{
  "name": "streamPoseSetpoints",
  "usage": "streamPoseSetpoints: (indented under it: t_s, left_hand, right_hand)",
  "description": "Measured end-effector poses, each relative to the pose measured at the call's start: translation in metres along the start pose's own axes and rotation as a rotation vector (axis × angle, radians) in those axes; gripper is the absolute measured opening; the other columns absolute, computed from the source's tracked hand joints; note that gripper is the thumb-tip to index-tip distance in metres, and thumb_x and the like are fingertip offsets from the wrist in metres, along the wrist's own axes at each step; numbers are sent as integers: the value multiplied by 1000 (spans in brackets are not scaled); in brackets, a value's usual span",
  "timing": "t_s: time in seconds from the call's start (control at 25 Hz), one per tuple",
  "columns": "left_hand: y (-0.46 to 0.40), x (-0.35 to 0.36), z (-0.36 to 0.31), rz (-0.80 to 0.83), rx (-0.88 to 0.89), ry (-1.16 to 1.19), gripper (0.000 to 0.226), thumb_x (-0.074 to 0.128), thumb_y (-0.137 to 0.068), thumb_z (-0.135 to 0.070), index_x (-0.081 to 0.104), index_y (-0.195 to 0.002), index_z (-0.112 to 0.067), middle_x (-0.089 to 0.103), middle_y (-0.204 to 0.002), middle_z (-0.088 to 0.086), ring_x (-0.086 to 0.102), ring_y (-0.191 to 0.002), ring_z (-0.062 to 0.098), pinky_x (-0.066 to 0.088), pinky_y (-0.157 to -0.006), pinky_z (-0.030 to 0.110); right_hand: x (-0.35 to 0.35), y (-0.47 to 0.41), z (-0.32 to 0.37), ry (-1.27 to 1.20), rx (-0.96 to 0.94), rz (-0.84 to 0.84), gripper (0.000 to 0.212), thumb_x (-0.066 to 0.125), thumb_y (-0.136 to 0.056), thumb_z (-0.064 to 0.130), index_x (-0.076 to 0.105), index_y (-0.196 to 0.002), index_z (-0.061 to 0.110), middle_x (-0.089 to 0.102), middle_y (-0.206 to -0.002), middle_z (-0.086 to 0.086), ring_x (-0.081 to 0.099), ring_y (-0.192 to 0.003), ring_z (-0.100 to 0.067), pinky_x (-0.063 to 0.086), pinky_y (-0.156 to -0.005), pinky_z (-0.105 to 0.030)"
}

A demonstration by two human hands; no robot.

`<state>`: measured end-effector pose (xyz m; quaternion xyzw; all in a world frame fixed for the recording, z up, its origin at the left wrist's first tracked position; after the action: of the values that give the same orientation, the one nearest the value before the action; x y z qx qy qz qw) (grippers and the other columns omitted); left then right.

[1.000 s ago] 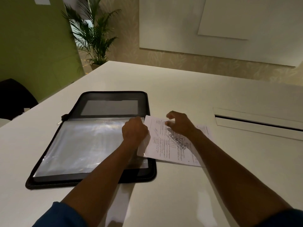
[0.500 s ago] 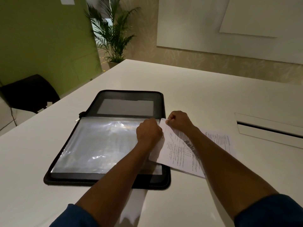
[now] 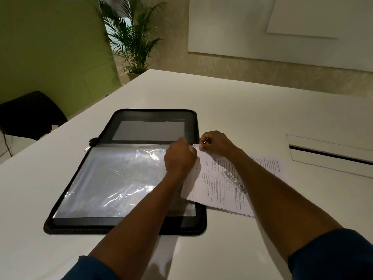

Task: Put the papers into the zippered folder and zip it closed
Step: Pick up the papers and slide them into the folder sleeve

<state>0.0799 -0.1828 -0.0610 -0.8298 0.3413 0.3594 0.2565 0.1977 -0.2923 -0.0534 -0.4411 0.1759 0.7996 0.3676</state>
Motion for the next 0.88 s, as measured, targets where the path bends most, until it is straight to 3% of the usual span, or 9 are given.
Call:
streamPoseSetpoints:
  t_s: [0.24, 0.48, 0.64, 0.88]
  left_hand:
    - [1, -1, 7, 35, -74, 34, 21, 58, -95, -37, 58, -84, -19, 59, -79, 0, 53, -62, 13, 42, -65, 24]
    - [-1, -1, 3, 61, -73, 3, 25, 57, -96, -36, 65, -95, -13, 64, -86, 3, 56, -68, 16, 47, -71, 25]
    - [1, -3, 5, -11, -39, 67, 28, 53, -98, -36, 64, -98, -10, 59, -85, 3, 55, -71, 15, 44, -71, 23]
    - [-3, -6, 0, 68, 27, -234, 21, 62, -93, -34, 58, -80, -18, 59, -73, 0, 50, -55, 13, 43, -60, 24]
  right_hand:
    - [-8, -4, -7, -94, -2, 95, 6, 68, -90, 28, 69, -88, 22, 65, -82, 8, 62, -72, -8, 42, -61, -17]
    - [-5, -5, -6, -86, 39, 132, 8, 70, -88, 30, 70, -80, 29, 69, -77, 9, 65, -70, -10, 46, -62, -20]
    - [-3, -9, 0, -49, 66, 165, 8, 67, -90, 32, 73, -89, 27, 70, -81, 6, 63, -68, -9, 43, -61, -19]
    - [-4, -7, -1, -43, 37, 211, 12, 66, -92, 31, 71, -98, 22, 69, -90, 3, 64, -73, -10, 46, -66, -20]
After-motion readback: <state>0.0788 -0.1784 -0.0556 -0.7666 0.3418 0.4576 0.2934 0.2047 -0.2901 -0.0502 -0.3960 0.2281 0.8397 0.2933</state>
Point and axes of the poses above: each hand's wrist, its own y-axis away from the middle knuckle, its own x-axis out of the palm, z = x × y, the point moved 1 cm from there along -y, towards the middle knuckle
